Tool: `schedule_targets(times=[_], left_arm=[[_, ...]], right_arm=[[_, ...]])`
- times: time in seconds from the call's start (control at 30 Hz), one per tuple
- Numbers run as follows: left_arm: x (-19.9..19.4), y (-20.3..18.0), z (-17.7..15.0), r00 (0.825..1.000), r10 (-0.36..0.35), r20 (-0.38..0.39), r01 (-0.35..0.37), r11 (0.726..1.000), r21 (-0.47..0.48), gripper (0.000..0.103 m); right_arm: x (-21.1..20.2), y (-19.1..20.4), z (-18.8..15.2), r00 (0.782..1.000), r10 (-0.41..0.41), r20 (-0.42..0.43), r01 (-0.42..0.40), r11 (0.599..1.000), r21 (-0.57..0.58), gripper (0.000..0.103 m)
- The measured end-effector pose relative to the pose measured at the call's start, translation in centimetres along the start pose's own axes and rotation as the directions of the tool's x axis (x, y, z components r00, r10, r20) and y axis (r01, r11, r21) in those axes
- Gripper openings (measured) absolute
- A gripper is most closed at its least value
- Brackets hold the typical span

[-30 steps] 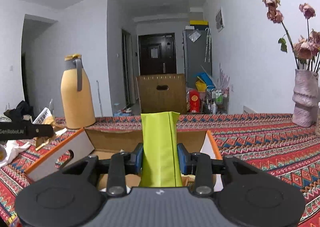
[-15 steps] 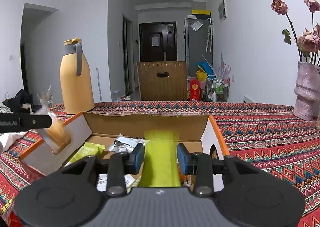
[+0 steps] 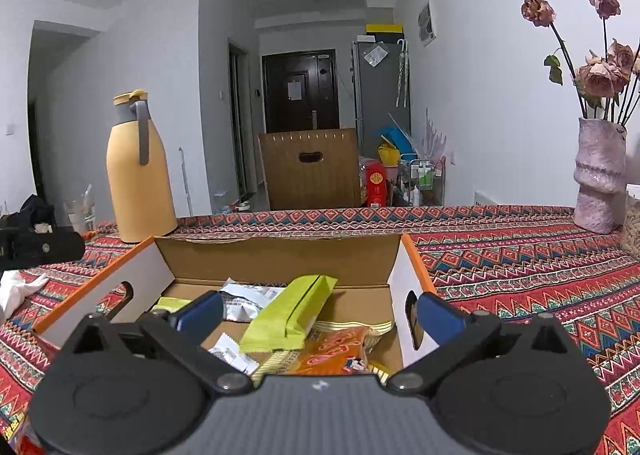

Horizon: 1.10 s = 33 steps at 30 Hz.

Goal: Organize snacks
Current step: 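Carry both snacks over the box and open both tools to drop them, then move both tools back from the box to the snack pile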

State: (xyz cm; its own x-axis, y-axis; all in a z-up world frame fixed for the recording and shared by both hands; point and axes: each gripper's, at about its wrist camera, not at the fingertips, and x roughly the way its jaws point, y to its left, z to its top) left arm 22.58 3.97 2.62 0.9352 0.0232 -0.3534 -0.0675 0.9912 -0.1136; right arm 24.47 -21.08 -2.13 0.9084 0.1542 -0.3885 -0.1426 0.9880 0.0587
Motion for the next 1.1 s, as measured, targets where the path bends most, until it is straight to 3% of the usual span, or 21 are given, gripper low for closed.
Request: schedule_targets(times=[0.47, 0.8, 1.1], left_arm=[[-0.9, -0.4, 0.8, 1.000, 0.011, 0.013, -0.011, 1.000, -0.005, 0.103], [-4.9, -0.9, 1.5, 0.999, -0.018, 0.044, 0.017, 1.000, 0.012, 0.103], [-8.5, -0.3, -0.3, 1.000, -0.017, 0.014, 0.017, 0.999, 0.029, 0.103]], right_arm=[[-0.2, -0.4, 0.7, 1.000, -0.017, -0.014, 0.017, 1.000, 0.016, 0.103], [-3.9, -0.1, 0.8, 1.000, -0.021, 0.000, 0.021, 1.000, -0.004, 0.103], [-8.1, -0.5, -0.8, 1.000, -0.006, -0.009, 0.006, 1.000, 0.002, 0.103]])
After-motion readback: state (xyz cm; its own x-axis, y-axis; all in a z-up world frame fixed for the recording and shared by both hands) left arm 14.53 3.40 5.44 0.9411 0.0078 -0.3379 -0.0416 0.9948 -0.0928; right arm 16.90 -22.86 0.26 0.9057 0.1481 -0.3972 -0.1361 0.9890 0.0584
